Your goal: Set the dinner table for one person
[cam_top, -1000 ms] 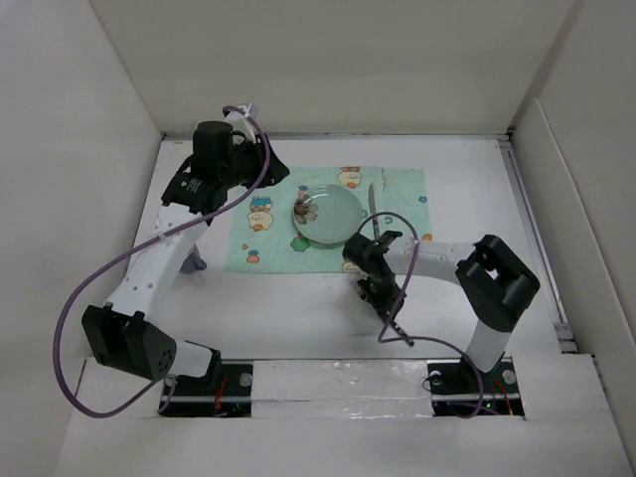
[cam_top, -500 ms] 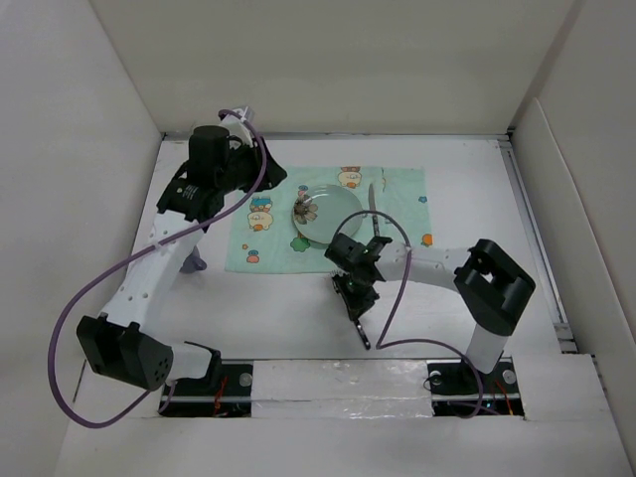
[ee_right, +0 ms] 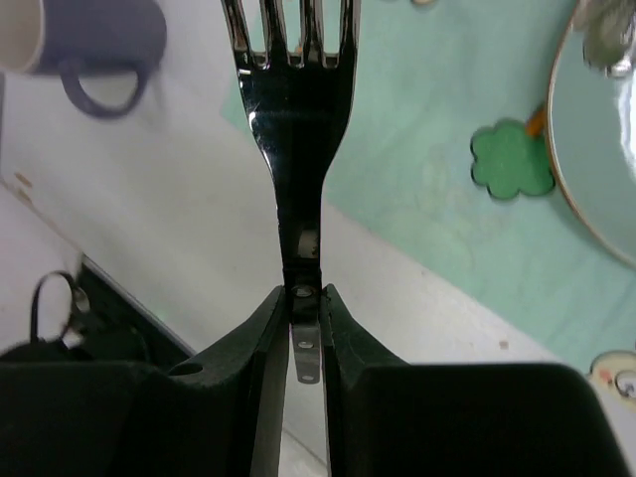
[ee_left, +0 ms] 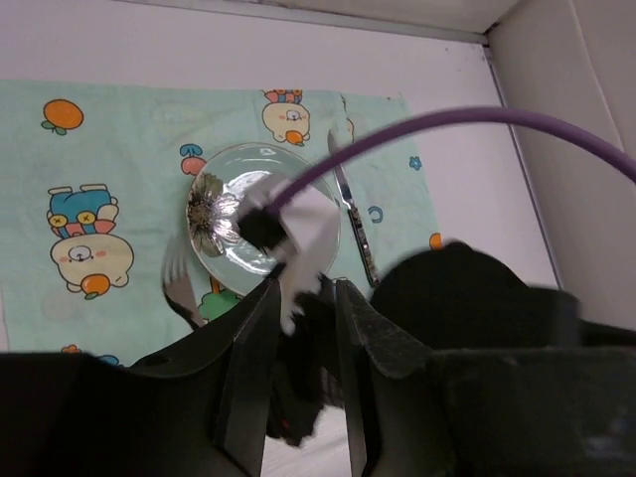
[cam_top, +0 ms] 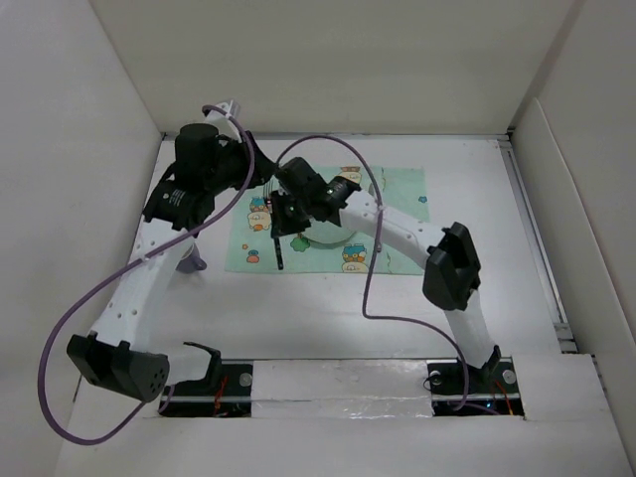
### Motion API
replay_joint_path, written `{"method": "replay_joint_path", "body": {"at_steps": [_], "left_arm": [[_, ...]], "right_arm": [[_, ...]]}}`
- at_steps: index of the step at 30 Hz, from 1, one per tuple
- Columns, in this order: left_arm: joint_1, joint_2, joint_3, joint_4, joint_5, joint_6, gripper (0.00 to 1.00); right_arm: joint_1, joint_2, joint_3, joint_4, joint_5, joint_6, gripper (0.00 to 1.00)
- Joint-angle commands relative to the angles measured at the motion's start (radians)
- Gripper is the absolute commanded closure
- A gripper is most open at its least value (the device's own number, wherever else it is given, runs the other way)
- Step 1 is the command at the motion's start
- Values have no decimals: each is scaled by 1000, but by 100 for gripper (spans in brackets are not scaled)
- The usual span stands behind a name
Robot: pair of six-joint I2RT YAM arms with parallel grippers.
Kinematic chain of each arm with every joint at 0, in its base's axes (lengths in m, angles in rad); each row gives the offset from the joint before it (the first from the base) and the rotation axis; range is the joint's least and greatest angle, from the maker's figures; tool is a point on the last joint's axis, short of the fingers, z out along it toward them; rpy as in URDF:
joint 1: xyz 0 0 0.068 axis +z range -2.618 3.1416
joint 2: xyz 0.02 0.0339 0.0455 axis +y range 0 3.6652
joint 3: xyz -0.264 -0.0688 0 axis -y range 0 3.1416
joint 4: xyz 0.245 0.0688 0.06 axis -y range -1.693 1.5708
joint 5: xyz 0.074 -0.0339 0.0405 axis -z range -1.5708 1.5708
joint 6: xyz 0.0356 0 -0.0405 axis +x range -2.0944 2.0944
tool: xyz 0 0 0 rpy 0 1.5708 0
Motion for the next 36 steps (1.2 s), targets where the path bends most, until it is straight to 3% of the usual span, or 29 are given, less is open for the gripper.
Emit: {"method": "replay_joint_path", "body": {"at_steps": [1,5,10,16,28,36], "left_arm": [[0,-91,48,-24,-78,-54,74],[-68,-113,48,-101,-181,-65,74],[-68,-102,50,-99,-183,-60,74],[-68,-116,4,-63,-175,-60,74],[-68,-116,-8,-52,-169,-53,74],[-68,-122,-19,-47,-169,-47,74]], "right_arm": [[-44,149,182,8,-32,56,100],[-53,317,419,13,-23,111,100],[-85,513,702,-70,-2,139,100],[-107,512,602,-54,26,132,100],[-127,596,605,-74,-5,144,100],[-127,608,589,-25,-32,182,91]]}}
